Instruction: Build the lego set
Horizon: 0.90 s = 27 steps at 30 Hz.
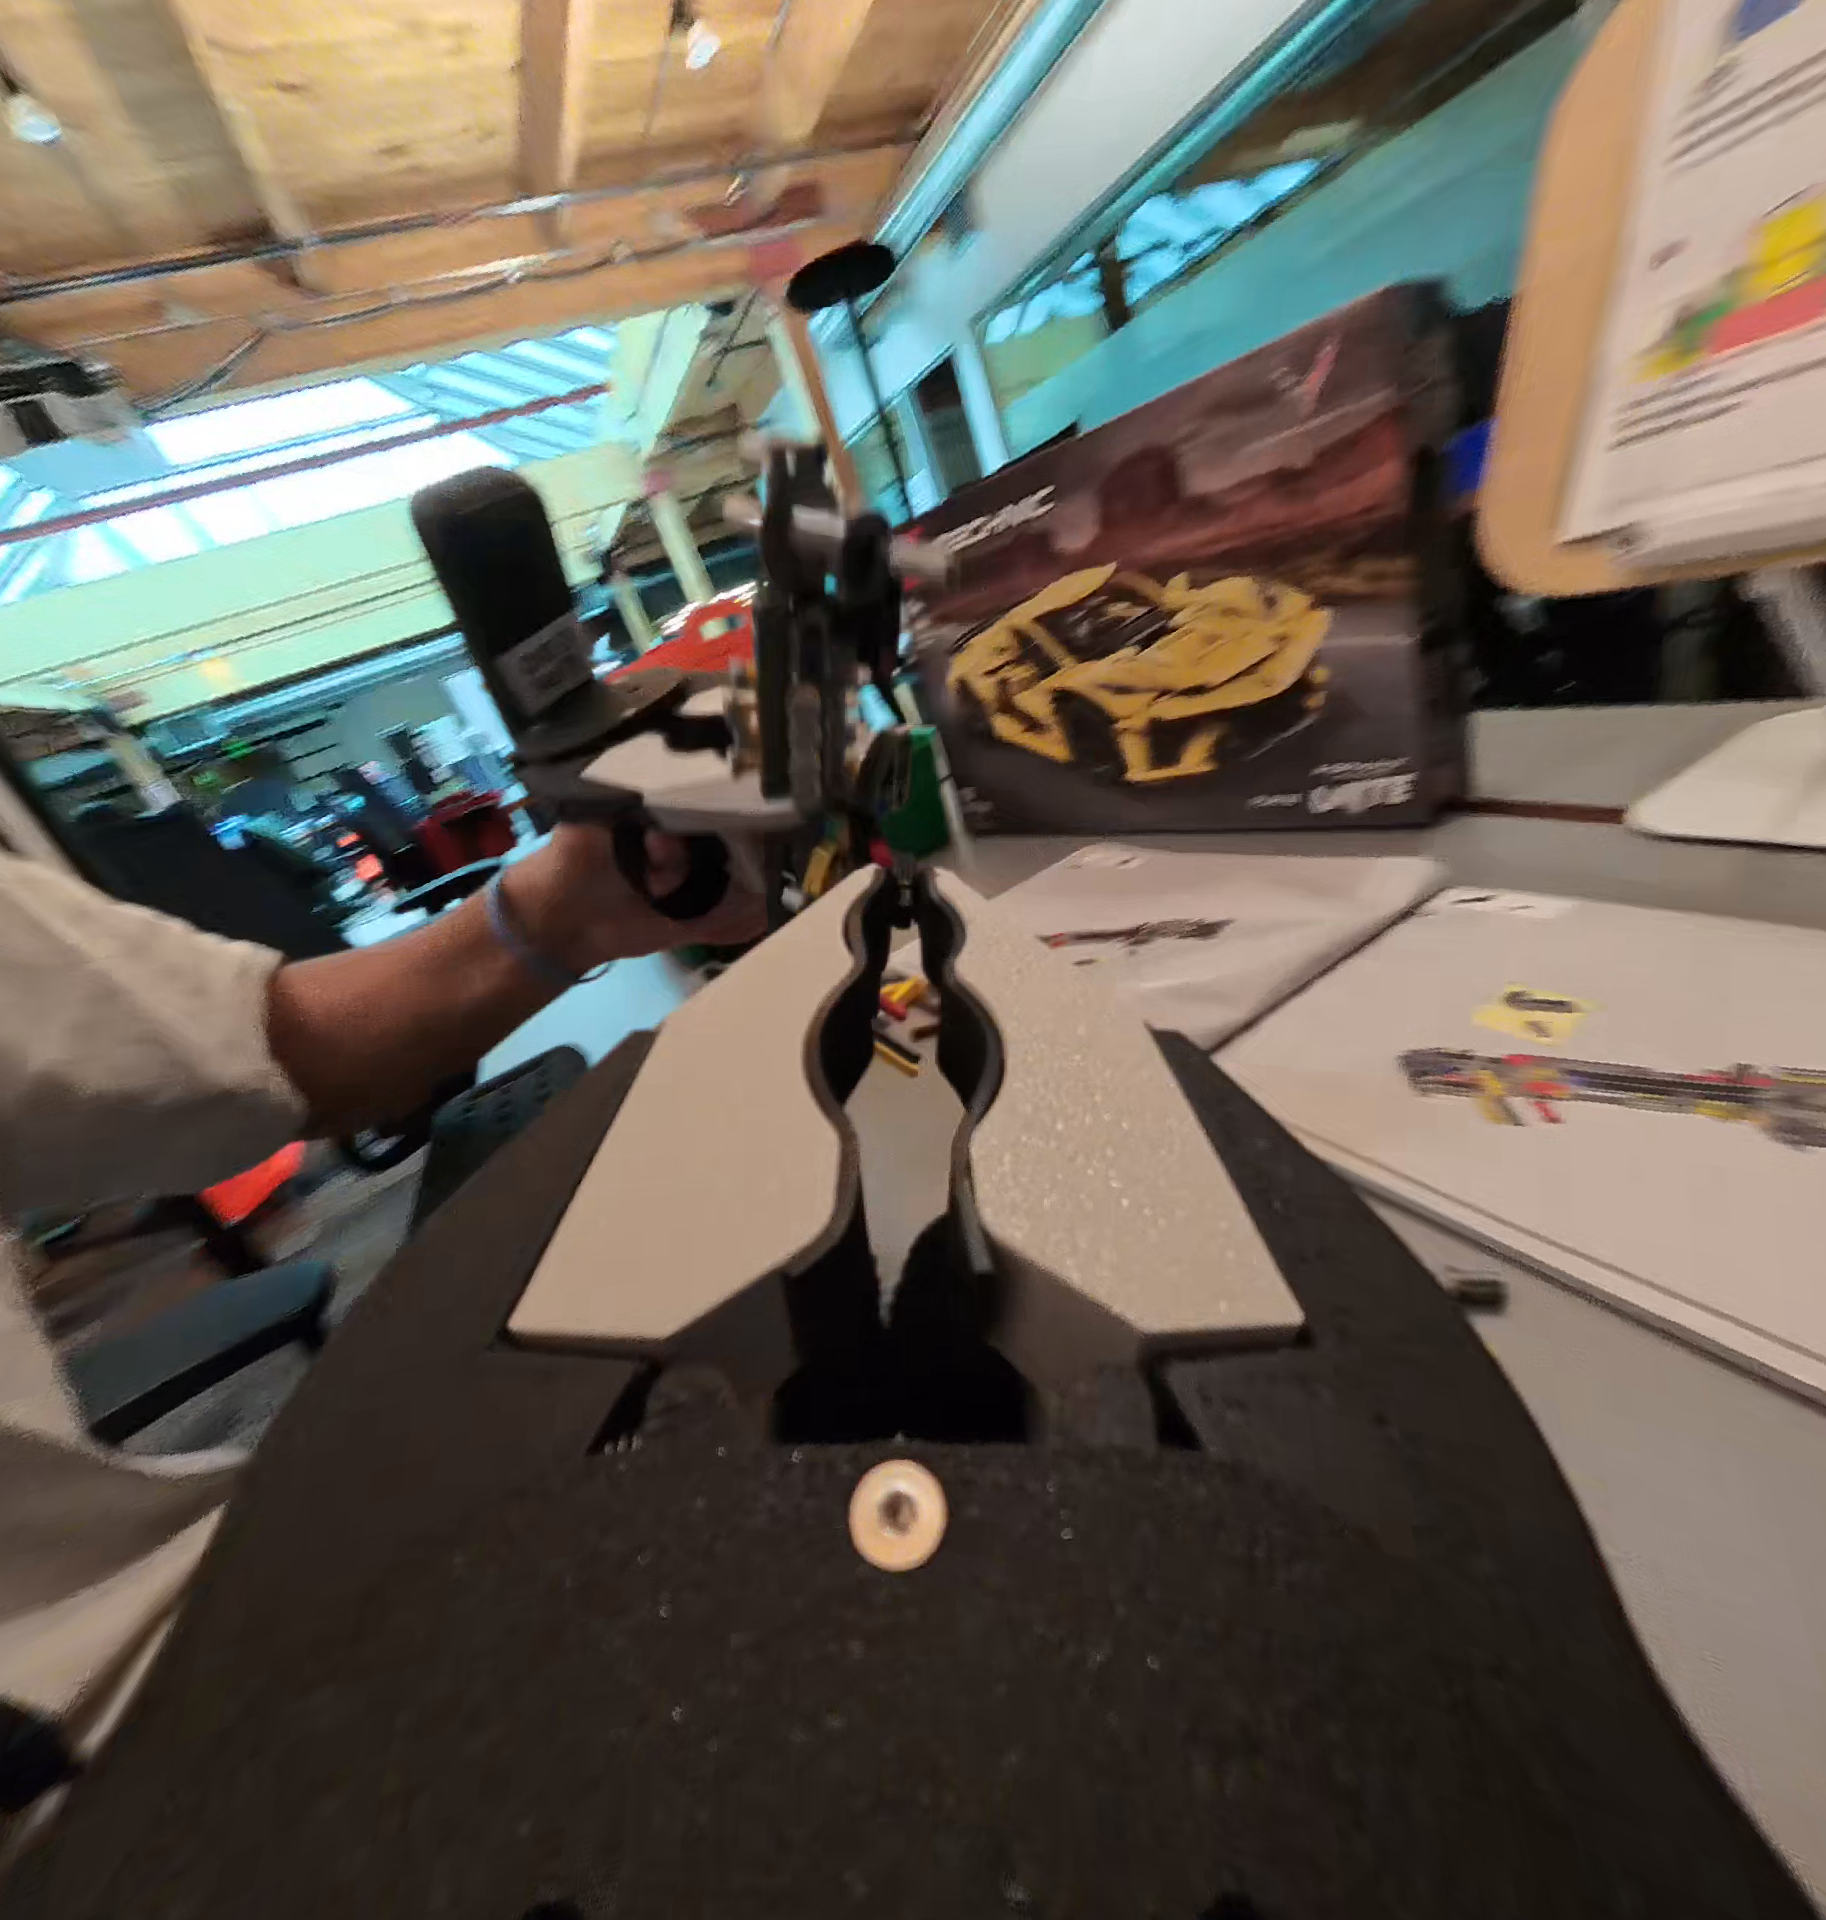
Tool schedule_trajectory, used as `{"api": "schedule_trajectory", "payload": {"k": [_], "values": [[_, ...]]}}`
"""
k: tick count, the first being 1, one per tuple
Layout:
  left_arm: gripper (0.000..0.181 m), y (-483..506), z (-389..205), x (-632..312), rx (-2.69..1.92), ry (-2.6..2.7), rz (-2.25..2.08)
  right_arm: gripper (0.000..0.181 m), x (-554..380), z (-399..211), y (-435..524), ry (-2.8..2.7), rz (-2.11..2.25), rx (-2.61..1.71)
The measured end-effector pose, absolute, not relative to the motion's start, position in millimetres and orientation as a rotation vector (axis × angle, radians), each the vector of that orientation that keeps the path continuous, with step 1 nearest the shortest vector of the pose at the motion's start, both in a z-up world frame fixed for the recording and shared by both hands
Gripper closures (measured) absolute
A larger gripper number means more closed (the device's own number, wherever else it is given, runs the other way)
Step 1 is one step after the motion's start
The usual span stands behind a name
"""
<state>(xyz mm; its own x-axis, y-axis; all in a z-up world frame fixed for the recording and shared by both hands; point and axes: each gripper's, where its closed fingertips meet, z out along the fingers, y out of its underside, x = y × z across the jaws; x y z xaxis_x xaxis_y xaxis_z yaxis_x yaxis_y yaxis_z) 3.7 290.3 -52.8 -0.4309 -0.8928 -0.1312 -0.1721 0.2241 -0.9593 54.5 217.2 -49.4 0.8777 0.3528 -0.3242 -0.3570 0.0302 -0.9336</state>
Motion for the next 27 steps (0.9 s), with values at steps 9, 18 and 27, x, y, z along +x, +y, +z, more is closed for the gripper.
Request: {"api": "schedule_trajectory", "payload": {"k": [9,18,27], "values": [[0.17,258.5,-21.0,-20.2,-0.936,1.46,-2.281,0.178,9.8,-11.4,248.2,-0.205,0.749,-1.341],[0.17,263.1,-48.1,-20.4,-0.974,1.53,-2.28,0.177,-2.9,-37.7,254.9,-0.224,0.809,-1.425],[0.17,264.6,-56.9,-19.5,-0.993,1.562,-2.273,0.178,-1.6,-53.0,256.5,-0.224,0.807,-1.498]]}}
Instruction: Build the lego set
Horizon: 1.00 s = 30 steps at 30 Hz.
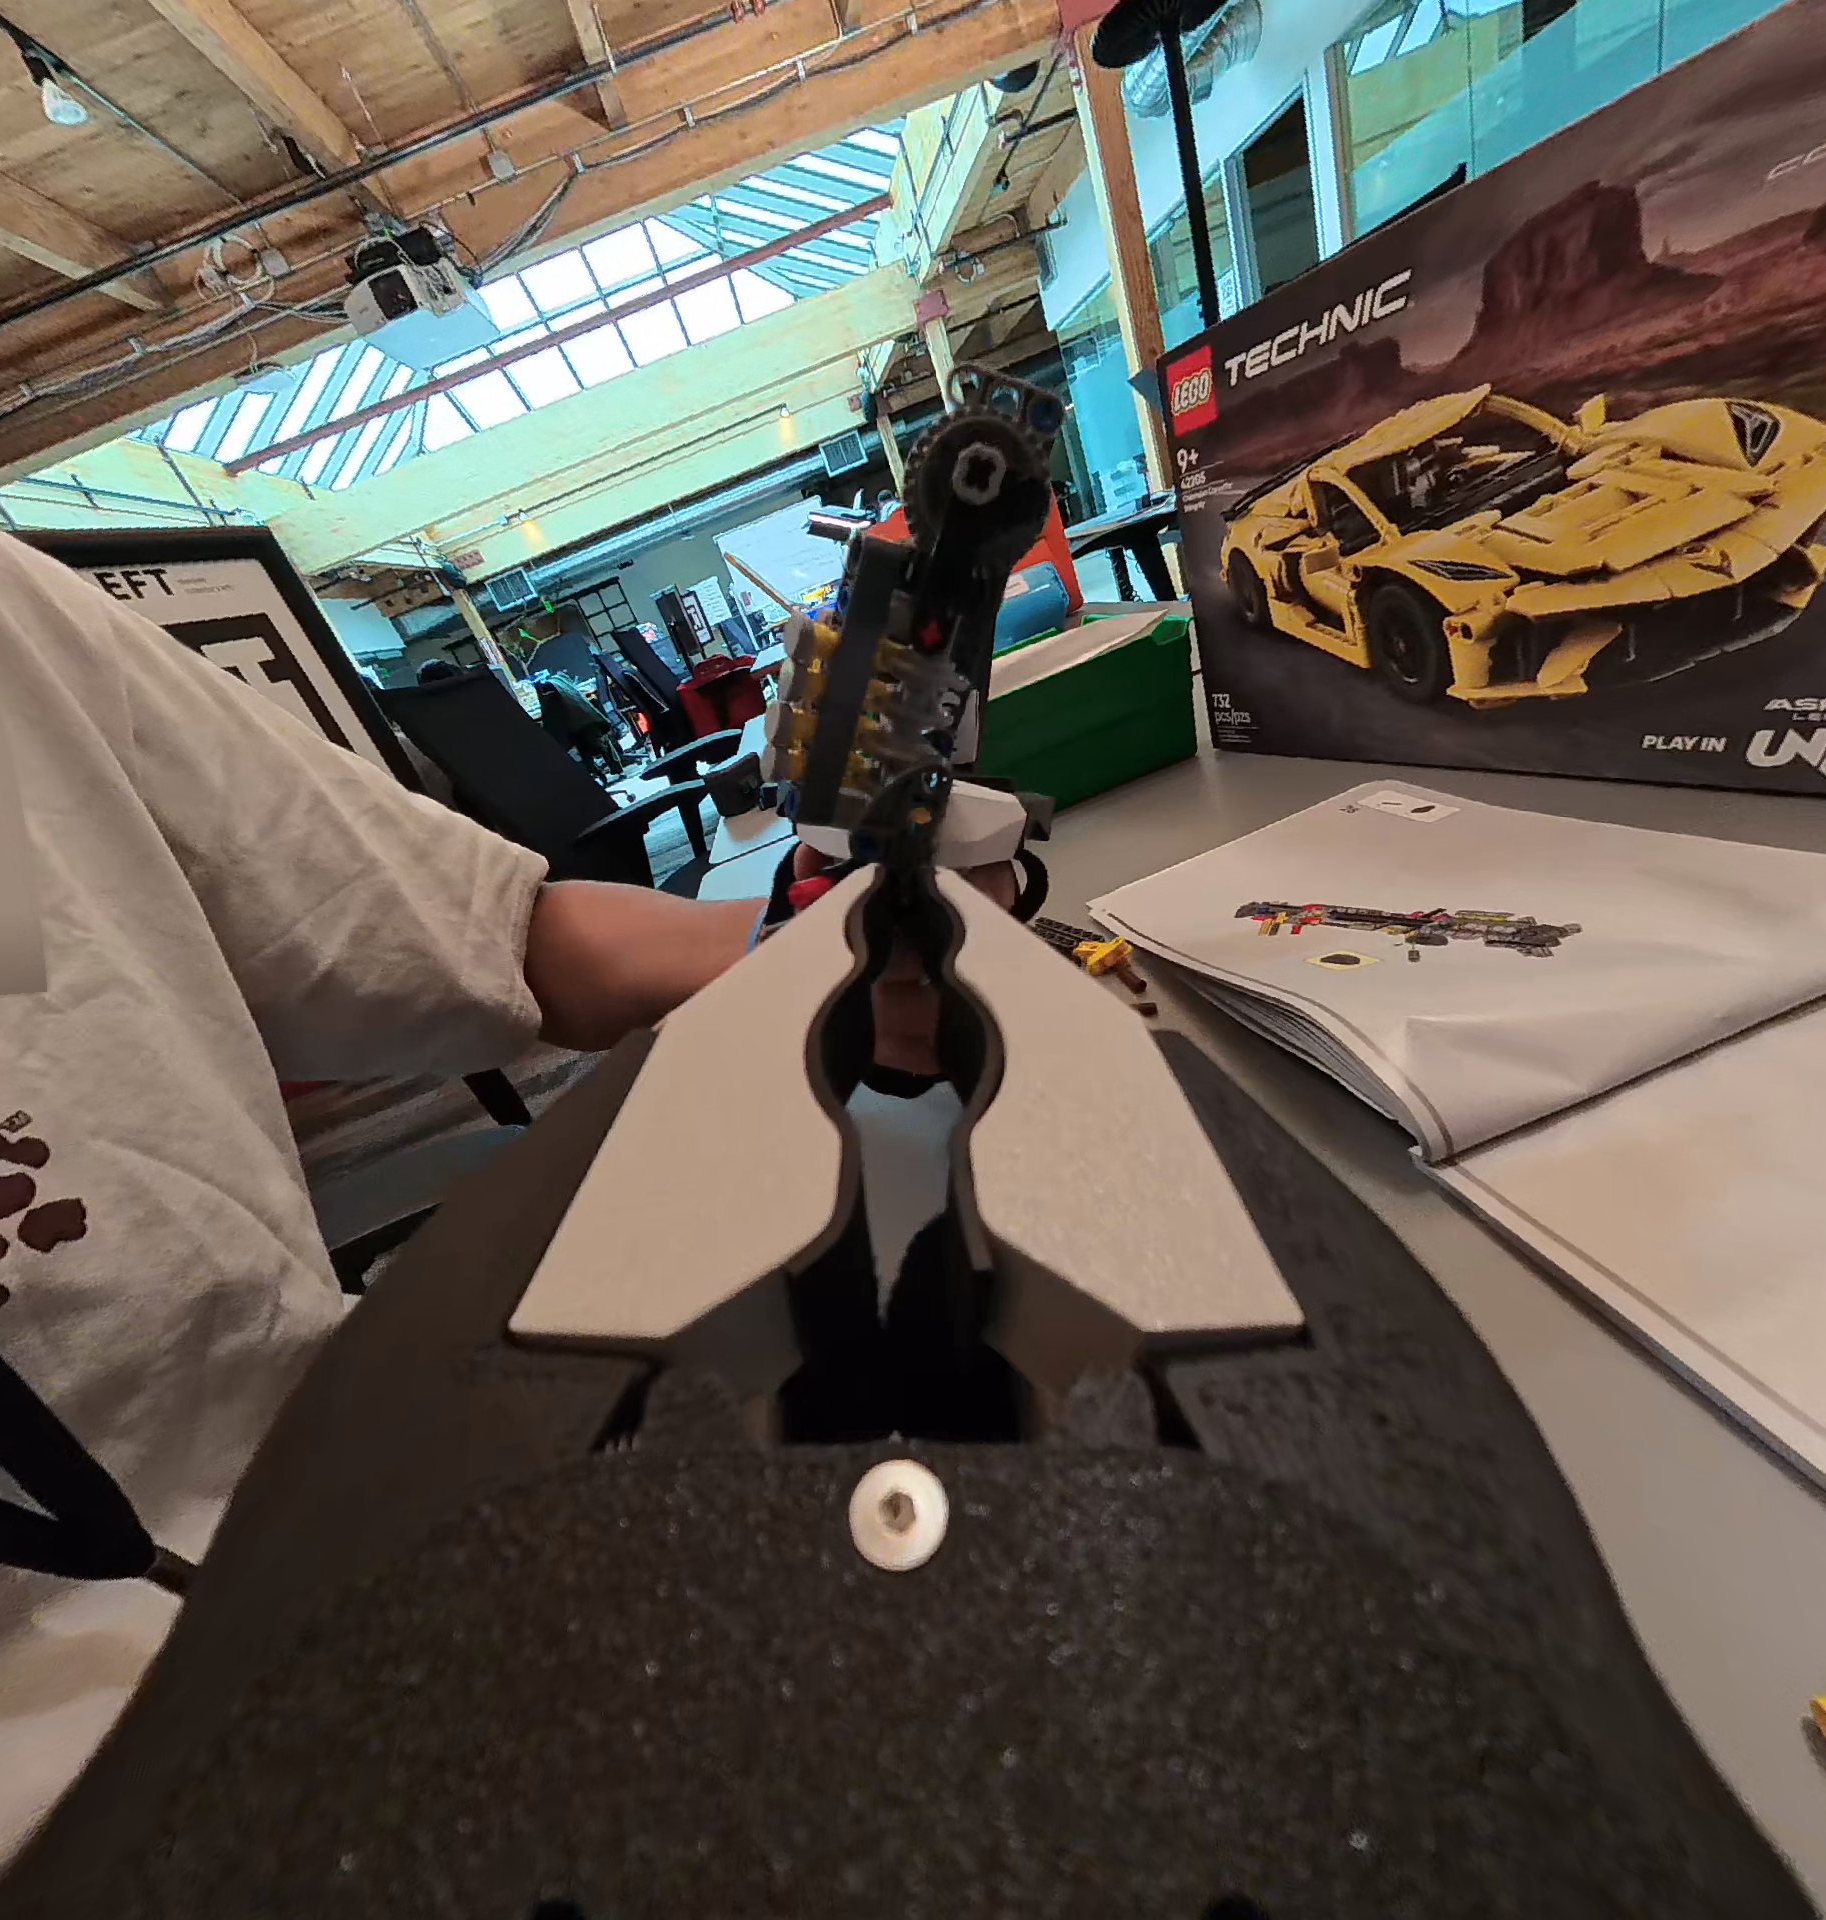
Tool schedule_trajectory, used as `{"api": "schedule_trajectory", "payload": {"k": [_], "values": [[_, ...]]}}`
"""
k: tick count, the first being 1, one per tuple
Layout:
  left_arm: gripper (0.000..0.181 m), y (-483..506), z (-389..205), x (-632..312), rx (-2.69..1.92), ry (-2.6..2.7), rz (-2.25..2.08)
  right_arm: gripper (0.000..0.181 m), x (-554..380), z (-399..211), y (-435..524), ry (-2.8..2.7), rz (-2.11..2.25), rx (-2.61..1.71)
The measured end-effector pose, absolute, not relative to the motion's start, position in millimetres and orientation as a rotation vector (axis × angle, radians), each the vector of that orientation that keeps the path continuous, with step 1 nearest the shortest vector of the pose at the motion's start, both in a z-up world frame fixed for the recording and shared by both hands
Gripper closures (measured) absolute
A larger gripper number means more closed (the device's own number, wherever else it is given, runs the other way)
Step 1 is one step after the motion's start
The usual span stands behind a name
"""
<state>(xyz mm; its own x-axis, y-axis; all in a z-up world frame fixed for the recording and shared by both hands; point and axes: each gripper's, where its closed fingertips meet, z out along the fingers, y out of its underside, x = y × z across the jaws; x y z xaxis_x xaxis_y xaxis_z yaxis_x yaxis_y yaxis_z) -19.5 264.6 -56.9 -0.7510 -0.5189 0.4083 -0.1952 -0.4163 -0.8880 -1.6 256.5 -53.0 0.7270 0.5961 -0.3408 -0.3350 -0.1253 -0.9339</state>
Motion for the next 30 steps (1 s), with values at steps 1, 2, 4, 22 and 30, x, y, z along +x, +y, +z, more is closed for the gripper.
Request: {"api": "schedule_trajectory", "payload": {"k": [1,2,4,22,30], "values": [[0.17,264.6,-57.3,-19.2,-0.993,1.565,-2.271,0.178,-1.4,-53.3,256.4,-0.222,0.809,-1.499],[0.17,264.8,-57.9,-18.8,-0.996,1.568,-2.265,0.178,-0.9,-54.1,256.7,-0.219,0.809,-1.502],[0.17,265.5,-60.7,-18.1,-1.004,1.586,-2.243,0.178,-0.2,-57.1,257.3,-0.22,0.798,-1.521],[0.17,267.1,-71.7,-16.5,-1.124,1.594,-2.329,0.177,-0.4,-68.9,260.2,-0.298,0.538,-1.584],[0.171,265.2,-75.2,-16.4,-1.115,1.613,-2.275,0.178,-1.1,-72.2,259.7,-0.282,0.585,-1.595]]}}
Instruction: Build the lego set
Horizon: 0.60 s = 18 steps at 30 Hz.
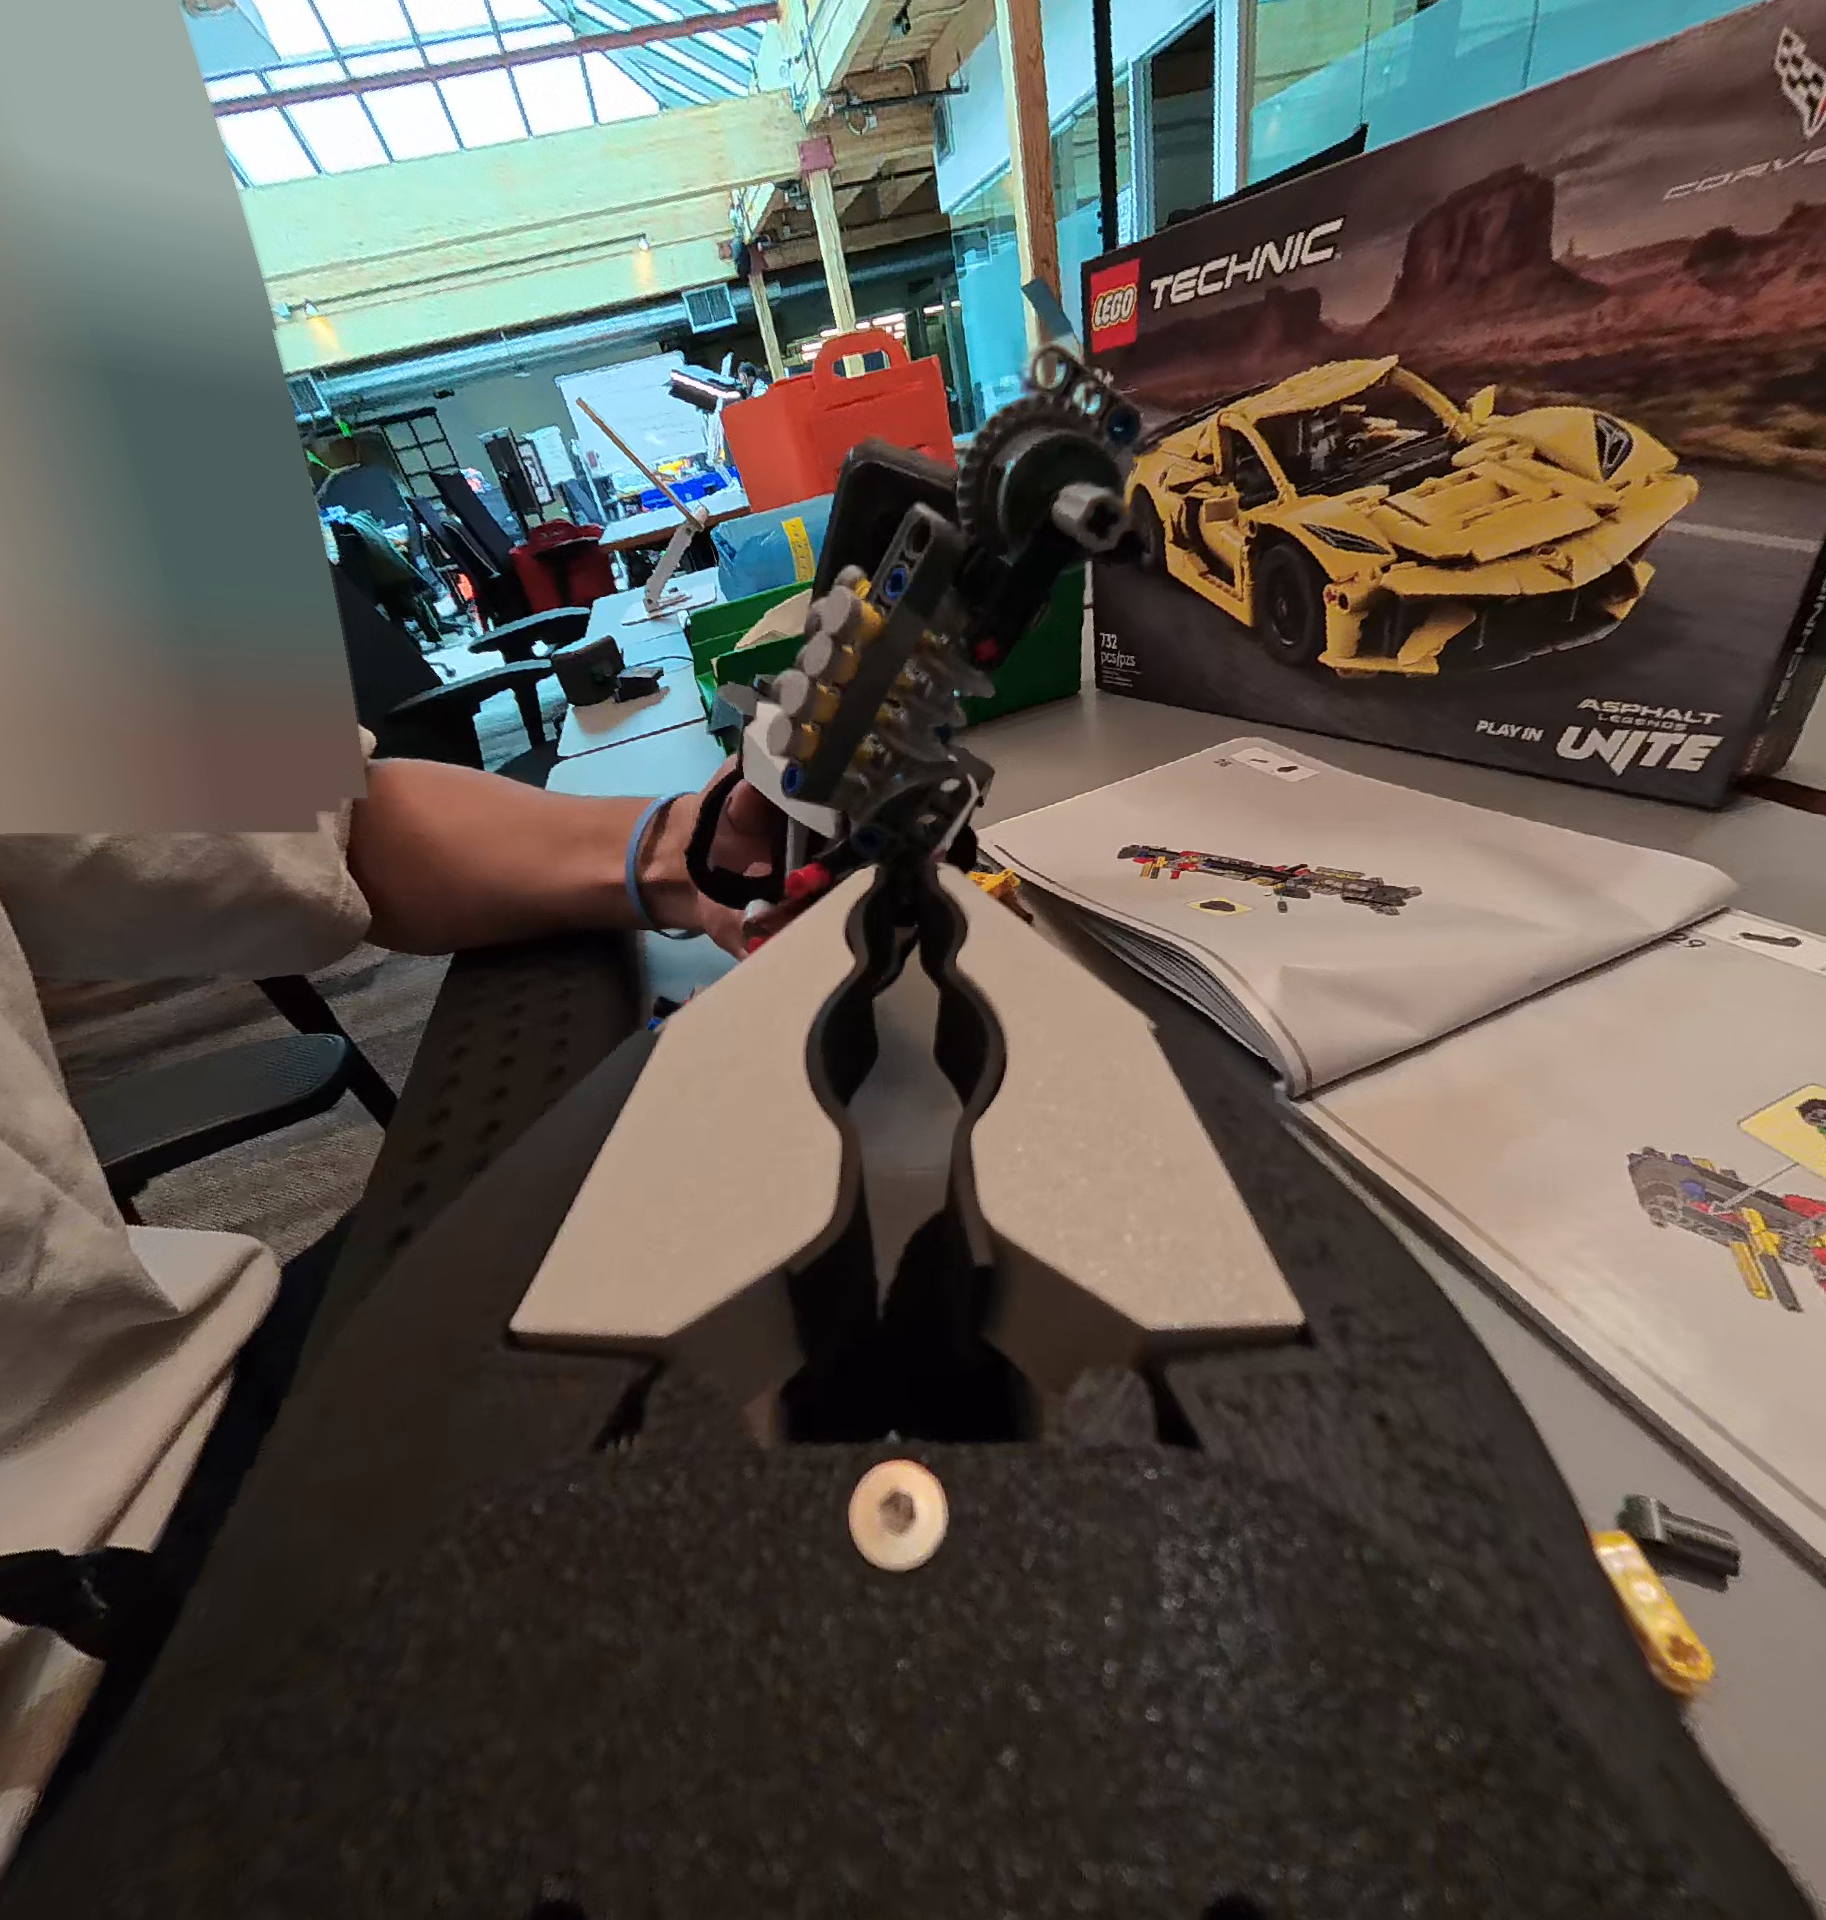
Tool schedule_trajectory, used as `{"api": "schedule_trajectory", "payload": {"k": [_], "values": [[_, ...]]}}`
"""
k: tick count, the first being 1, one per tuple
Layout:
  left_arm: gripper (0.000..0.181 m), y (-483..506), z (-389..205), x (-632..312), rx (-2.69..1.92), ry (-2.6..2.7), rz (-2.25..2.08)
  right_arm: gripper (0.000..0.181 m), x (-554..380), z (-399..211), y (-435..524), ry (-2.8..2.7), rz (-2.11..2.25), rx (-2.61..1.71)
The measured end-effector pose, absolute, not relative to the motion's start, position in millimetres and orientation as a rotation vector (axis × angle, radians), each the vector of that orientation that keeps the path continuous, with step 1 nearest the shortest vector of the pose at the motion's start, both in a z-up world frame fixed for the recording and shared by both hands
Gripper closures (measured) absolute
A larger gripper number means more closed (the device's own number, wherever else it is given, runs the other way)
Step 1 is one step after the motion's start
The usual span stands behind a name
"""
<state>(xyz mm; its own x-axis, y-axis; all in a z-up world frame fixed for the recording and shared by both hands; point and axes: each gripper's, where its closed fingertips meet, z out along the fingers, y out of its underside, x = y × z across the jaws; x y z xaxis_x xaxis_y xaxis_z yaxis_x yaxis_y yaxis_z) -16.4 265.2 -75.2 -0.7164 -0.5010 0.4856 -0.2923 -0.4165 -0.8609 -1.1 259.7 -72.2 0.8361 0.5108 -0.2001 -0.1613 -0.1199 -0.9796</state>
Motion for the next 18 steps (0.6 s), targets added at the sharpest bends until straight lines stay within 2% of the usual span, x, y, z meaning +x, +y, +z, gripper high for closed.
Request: {"api": "schedule_trajectory", "payload": {"k": [10,13,18], "values": [[0.17,266.5,-74.1,-11.4,-1.11,1.563,-2.29,0.177,3.5,-71.3,262.8,-0.193,0.713,-1.568],[0.17,267.0,-73.9,-11.8,-1.097,1.568,-2.28,0.161,6.8,-68.8,261.9,-0.162,0.772,-1.551],[0.17,268.6,-73.8,-13.2,-1.092,1.574,-2.261,0.171,6.1,-69.4,260.1,-0.177,0.763,-1.553]]}}
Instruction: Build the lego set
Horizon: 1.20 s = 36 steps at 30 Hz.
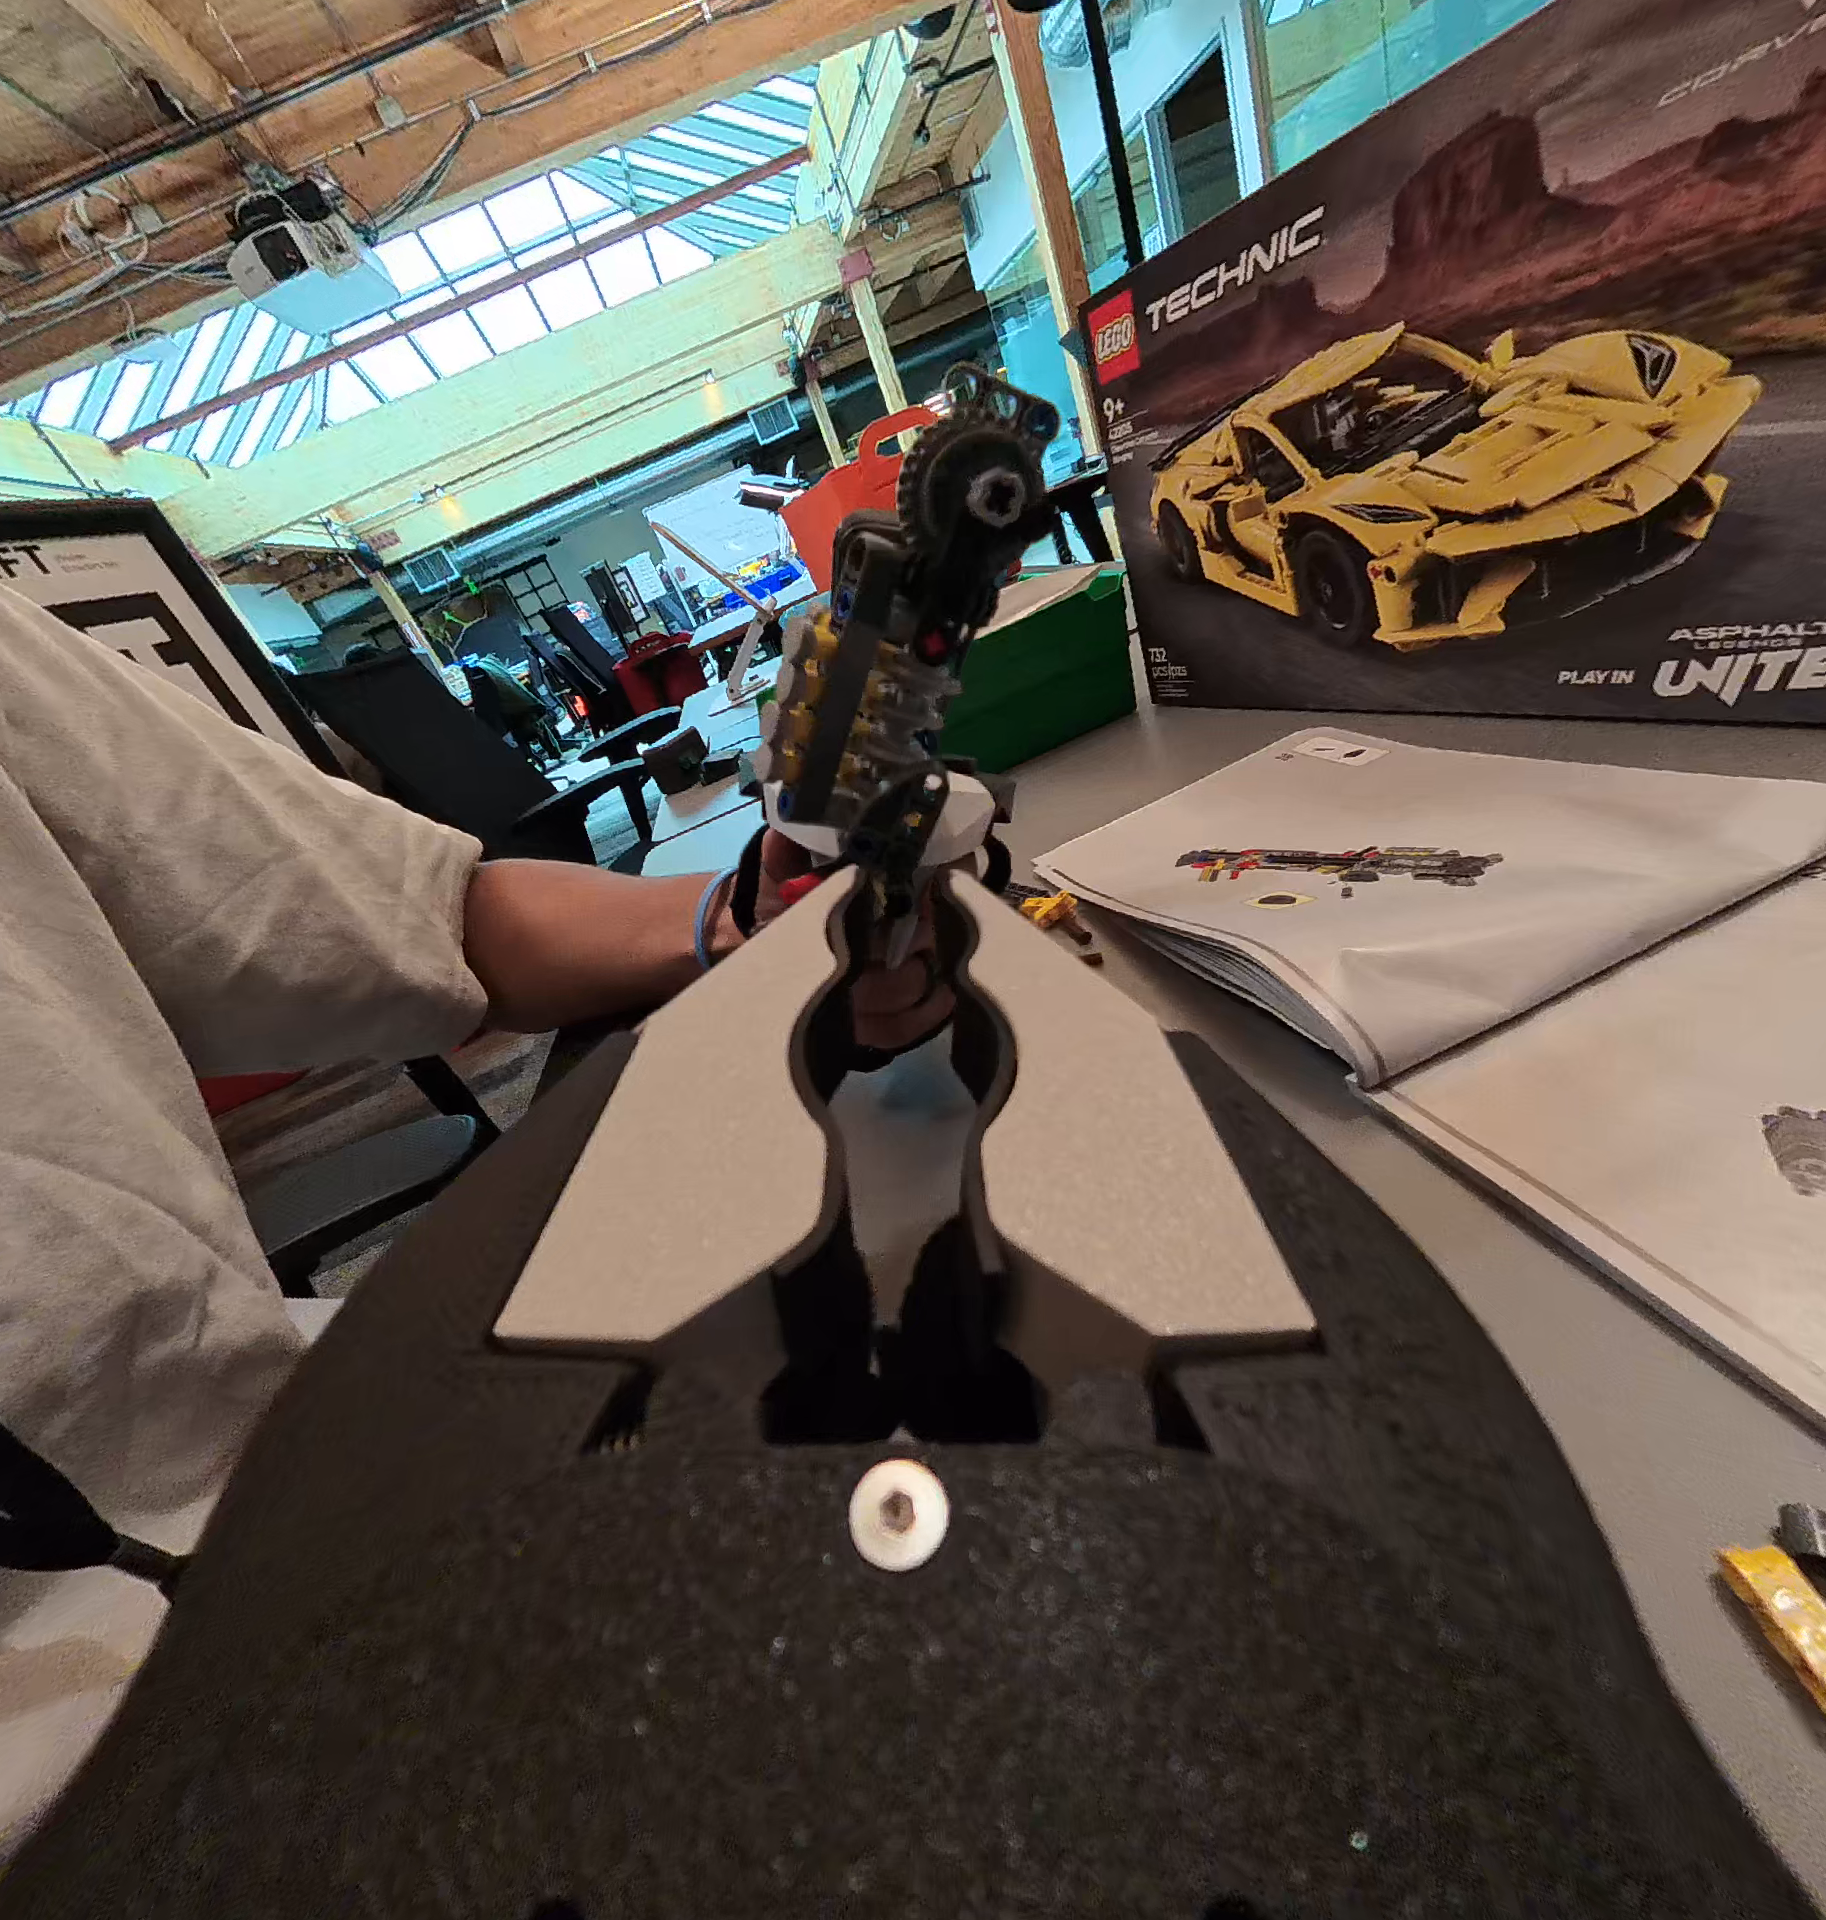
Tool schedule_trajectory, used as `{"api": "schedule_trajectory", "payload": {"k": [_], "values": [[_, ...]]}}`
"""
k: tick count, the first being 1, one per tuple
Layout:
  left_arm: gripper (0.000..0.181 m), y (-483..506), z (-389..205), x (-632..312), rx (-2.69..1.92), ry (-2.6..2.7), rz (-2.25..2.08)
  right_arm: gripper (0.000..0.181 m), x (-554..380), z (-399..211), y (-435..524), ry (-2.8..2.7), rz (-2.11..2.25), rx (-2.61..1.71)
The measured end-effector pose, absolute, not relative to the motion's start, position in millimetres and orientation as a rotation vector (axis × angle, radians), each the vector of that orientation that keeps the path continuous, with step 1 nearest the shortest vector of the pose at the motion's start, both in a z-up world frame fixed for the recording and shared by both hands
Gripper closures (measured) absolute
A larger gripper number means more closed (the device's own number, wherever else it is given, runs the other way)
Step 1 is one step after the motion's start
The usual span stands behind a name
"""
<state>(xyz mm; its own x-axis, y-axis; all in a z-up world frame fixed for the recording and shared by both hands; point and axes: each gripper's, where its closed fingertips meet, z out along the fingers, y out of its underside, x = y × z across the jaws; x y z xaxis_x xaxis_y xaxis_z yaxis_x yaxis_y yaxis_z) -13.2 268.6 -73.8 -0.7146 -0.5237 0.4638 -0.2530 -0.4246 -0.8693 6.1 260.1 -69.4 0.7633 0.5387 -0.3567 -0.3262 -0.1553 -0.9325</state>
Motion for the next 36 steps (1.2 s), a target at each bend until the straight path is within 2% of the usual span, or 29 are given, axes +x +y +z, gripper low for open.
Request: {"api": "schedule_trajectory", "payload": {"k": [3,36], "values": [[0.171,265.8,-75.1,-13.2,-1.088,1.586,-2.259,0.177,3.0,-71.0,259.5,-0.192,0.774,-1.566],[0.171,262.8,-82.7,-19.3,-1.068,1.698,-2.21,0.178,-0.3,-79.5,255.7,-0.205,0.821,-1.607]]}}
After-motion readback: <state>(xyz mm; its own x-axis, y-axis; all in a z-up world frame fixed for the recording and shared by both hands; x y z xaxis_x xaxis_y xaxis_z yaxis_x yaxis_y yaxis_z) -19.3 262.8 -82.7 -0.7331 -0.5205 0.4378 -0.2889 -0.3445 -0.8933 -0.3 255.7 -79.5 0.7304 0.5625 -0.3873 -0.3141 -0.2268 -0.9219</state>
